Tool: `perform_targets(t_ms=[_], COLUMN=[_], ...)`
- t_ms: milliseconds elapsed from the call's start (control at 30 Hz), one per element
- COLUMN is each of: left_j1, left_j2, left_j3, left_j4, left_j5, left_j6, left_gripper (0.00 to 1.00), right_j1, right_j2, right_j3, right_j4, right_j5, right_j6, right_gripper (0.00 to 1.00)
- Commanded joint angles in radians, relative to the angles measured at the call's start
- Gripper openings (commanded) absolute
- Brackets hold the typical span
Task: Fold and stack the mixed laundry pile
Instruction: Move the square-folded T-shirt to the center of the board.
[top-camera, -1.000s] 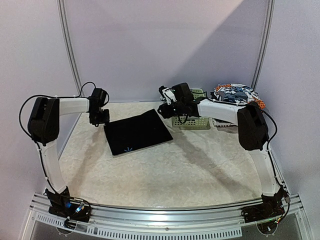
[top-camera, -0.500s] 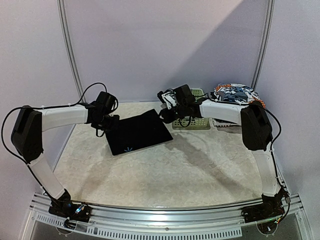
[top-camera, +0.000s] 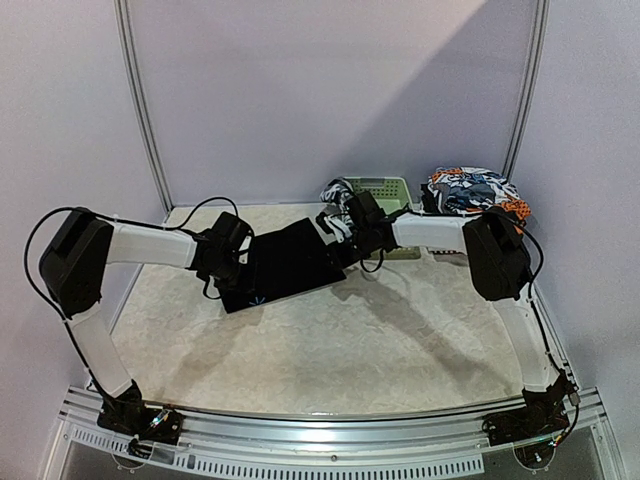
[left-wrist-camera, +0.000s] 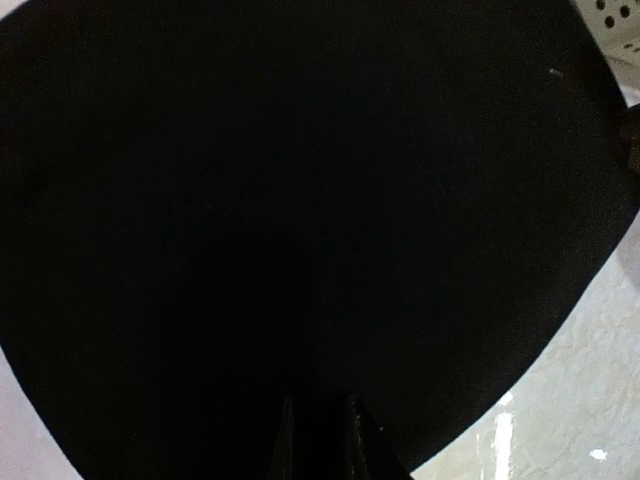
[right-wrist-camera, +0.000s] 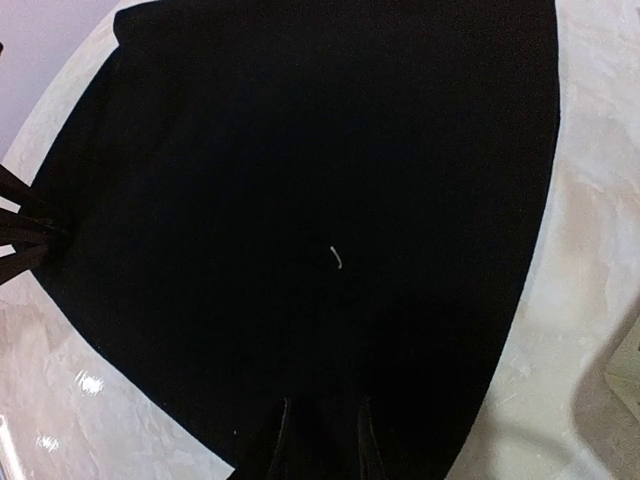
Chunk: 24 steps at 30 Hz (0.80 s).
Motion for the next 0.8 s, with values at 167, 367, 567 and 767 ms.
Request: perform_targets(t_ms=[167, 367, 567, 767], left_j1=[-0.048, -0.066, -0.082, -0.144], left_j2=[0.05, 0.039, 0.002, -0.063], left_j3=[-0.082, -0.131, -0.191, -0.229], left_j4=[0.06, 0.039, 0.024, -0.018], left_j5=[-0.014, -0.07, -0.079, -0.1], left_j6=[-0.002, 0.026, 0.047, 0.02], left_gripper=[0.16, 0.15, 0.14, 0.13], right_j1=[-0.005, -0.005, 0.003, 0.066], right_j2=[0.047, -0.001, -0.104, -0.21], right_j3=[-0.038, -0.16, -0.379, -0.561], right_j4=[-0.065, -0.055, 0.025, 0.073], right_j5=[0.015, 0.065, 0.109, 0.132], right_j6=[0.025, 0.049, 0.128, 0.198], right_gripper=[0.22, 0.21, 0.2, 0.2])
